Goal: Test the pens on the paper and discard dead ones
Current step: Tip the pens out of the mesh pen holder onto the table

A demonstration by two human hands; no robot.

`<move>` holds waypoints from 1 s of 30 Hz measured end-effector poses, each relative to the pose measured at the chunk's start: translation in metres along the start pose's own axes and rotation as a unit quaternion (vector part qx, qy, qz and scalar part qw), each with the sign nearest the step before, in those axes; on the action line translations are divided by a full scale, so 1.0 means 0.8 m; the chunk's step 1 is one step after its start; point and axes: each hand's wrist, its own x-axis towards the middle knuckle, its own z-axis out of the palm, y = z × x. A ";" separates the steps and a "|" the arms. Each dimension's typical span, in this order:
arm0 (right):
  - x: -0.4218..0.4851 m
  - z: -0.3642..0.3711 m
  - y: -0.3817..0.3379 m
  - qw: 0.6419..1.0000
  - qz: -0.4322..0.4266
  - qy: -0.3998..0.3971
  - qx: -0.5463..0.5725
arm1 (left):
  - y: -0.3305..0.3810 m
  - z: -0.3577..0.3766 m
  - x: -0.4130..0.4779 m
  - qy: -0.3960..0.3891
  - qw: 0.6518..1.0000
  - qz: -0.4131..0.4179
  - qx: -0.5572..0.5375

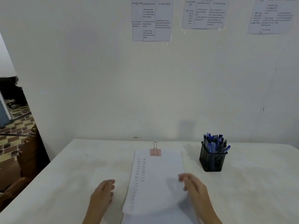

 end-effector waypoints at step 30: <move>0.130 -0.067 0.052 0.941 0.108 0.322 -0.007 | -0.022 0.044 0.035 -0.160 0.783 0.189 0.571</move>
